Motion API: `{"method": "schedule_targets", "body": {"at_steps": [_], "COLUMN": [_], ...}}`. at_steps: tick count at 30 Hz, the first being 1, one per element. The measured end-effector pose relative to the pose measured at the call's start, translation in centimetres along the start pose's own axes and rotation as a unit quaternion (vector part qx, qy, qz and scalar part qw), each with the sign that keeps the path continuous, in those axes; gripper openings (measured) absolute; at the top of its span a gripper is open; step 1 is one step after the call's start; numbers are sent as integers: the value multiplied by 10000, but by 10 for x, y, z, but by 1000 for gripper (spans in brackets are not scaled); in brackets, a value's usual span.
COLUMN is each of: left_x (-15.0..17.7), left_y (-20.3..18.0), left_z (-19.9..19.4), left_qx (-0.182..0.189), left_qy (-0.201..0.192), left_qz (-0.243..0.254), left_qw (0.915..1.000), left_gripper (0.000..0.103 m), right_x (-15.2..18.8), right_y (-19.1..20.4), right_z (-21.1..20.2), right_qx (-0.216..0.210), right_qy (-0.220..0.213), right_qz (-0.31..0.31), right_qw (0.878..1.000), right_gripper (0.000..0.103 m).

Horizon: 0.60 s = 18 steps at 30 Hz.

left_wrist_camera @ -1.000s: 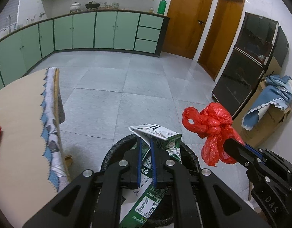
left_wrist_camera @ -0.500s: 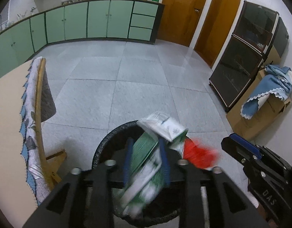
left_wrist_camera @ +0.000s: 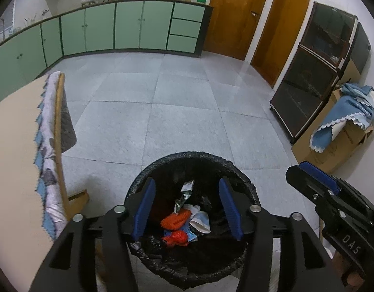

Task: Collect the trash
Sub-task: 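Open both grippers to drop the carton and red bag into the bin, then return both grippers to the table toward the remaining wrappers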

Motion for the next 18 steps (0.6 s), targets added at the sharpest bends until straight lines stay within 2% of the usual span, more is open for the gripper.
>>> {"method": "schedule_targets", "body": {"at_steps": [2, 4, 9, 11, 14, 18], "left_x": [-1, -3, -3, 1, 13, 36], "left_y": [3, 10, 45, 62, 95, 141], "left_z": [-8, -21, -65, -82, -112, -147], "left_qx": [-39, -121, -487, -665, -1088, -1660], "left_qy": [-95, -238, -694, -826, -996, -1102], "left_qz": [-21, -56, -281, -379, -518, -761], "left_qw": [9999, 9996, 9960, 9936, 9877, 9770], "left_gripper": [59, 67, 76, 78, 81, 81], "right_x": [-1, -3, -11, -12, -11, -6], "right_y": [2, 9, 38, 54, 83, 129], "right_z": [-4, -9, -20, -23, -25, -18], "right_qx": [-31, -80, -288, -356, -503, -835], "right_qy": [-39, -103, -244, -291, -368, -294], "right_qz": [-15, -50, -223, -338, -477, -626], "right_qw": [10000, 9999, 9990, 9984, 9969, 9941], "right_gripper": [46, 53, 69, 82, 89, 90]}}
Point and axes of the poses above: each gripper's, at about its wrist camera, not at the fingertips, and z roughly the way its jaws point, y to its left, x to its underside, the point moved 4 cm from there along z, roughly the way its jaws point, and after that the axes turned 10 degrees about z, right-handed, at the moved point
